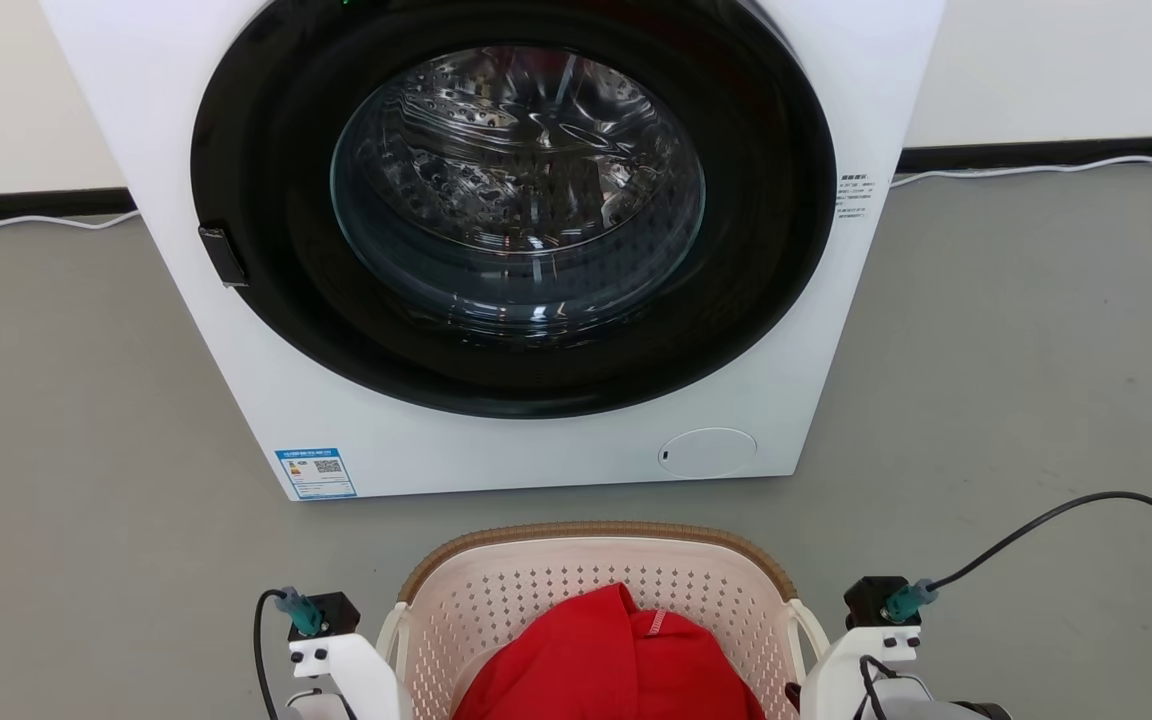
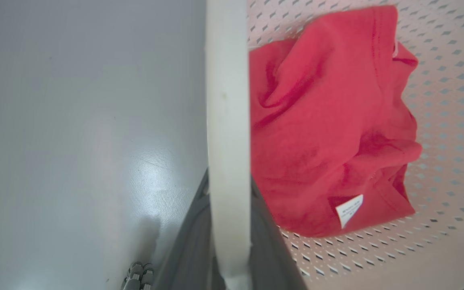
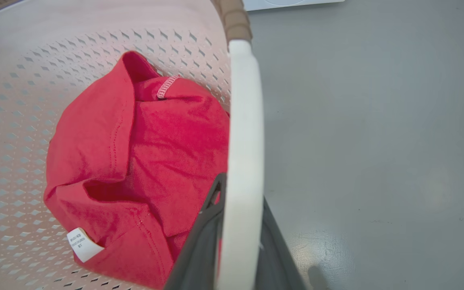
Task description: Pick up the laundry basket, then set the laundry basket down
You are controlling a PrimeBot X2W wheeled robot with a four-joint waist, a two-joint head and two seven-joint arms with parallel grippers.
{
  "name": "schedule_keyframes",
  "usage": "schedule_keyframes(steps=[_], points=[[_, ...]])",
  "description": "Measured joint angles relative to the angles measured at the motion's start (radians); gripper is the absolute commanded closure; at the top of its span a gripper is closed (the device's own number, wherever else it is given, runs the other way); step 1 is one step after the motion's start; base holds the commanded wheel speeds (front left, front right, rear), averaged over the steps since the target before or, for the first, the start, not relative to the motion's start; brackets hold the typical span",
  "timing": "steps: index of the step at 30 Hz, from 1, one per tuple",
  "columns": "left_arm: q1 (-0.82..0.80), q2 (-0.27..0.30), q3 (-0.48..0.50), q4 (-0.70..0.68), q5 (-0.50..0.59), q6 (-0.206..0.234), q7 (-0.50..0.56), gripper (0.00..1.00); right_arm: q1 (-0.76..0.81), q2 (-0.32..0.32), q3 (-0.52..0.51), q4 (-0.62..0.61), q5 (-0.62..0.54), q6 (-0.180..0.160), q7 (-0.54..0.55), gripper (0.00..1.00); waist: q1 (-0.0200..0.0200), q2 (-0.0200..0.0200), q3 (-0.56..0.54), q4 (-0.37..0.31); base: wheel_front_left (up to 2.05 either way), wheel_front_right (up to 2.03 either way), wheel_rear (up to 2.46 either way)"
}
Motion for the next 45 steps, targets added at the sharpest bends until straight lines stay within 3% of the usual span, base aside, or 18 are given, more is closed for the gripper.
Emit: schedule_keyframes(steps=[20, 45], points=[[-0.001, 0.030, 0.012, -0.041, 0.001, 0.000, -0.056, 1.00, -0.037, 0.002, 0.028, -0.003, 0.010, 0.000, -0.054, 1.00, 0.0000, 0.0000, 0.058, -0.010, 0.00, 0.00, 0.00], [-0.099, 0.204, 0.016, -0.230, 0.029, 0.000, -0.188, 1.00, -0.158, 0.019, 0.035, -0.038, 0.010, 0.000, -0.192, 1.00, 0.0000, 0.0000, 0.296, -0.013, 0.00, 0.00, 0.00]])
